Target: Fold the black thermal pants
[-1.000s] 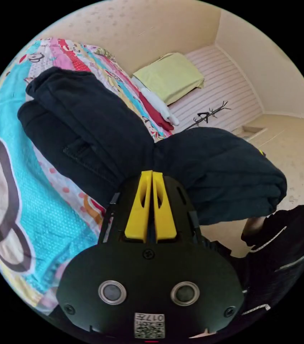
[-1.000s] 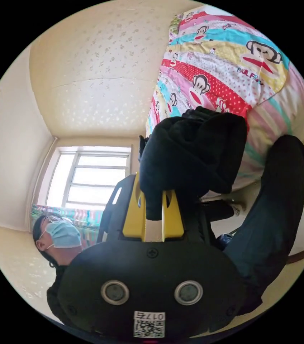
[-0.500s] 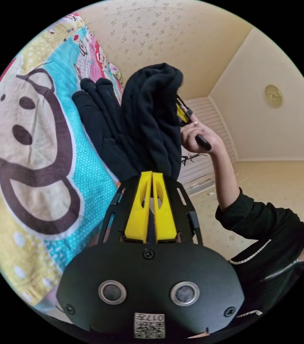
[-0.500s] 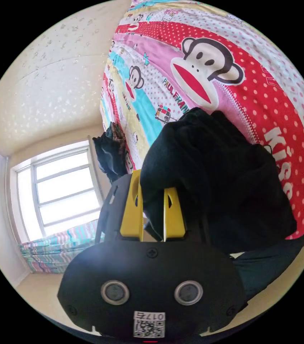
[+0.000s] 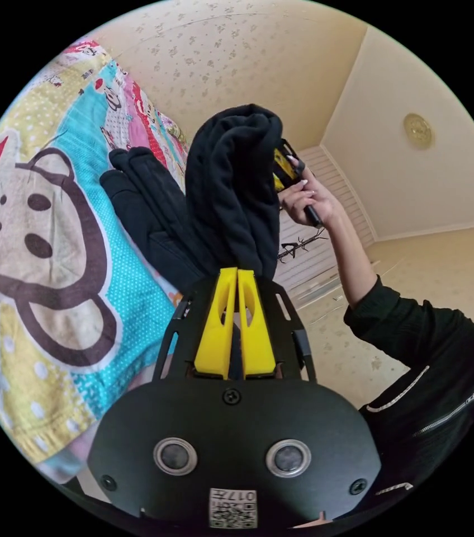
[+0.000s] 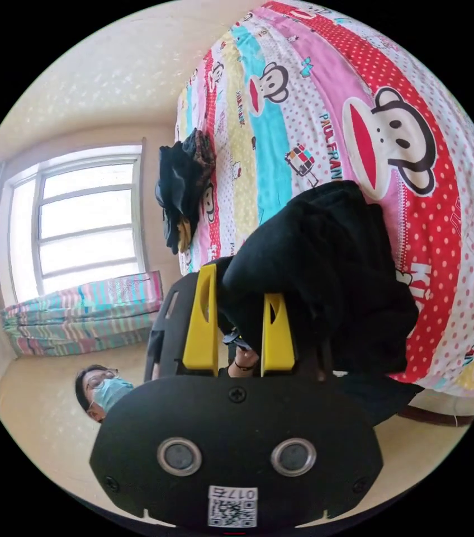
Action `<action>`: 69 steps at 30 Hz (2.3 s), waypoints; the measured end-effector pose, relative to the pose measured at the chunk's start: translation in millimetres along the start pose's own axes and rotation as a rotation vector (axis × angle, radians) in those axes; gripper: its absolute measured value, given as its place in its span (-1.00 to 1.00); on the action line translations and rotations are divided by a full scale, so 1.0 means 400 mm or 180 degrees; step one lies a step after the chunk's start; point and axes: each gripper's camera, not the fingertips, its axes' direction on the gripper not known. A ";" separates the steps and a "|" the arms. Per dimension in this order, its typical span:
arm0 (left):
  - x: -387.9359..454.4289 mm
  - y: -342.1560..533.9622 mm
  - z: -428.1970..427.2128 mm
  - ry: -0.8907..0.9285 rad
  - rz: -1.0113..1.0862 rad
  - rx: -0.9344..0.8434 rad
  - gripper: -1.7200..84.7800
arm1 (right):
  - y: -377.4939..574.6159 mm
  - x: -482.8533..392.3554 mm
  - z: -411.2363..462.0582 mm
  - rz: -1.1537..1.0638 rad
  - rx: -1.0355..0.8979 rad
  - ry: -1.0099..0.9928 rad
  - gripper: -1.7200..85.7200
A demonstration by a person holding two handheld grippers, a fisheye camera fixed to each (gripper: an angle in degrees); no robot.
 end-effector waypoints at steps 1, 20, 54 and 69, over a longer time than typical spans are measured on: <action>-0.005 0.005 0.004 0.0033 -0.0012 0.0020 -0.98 | 0.040 -0.026 -0.024 -0.0197 0.0095 0.0074 -0.71; 0.212 0.013 -0.018 -0.0627 0.0721 0.1084 -0.98 | 0.084 0.313 0.047 -0.0895 0.0545 -0.0649 -0.74; -0.177 0.142 0.453 -0.0852 0.0342 0.0692 -0.98 | 0.185 0.300 0.559 -0.1896 0.1672 0.4362 -0.95; -0.287 0.064 0.637 -0.2963 0.0845 0.0416 -0.97 | 0.162 0.503 0.457 -0.1552 0.2046 0.2499 -0.95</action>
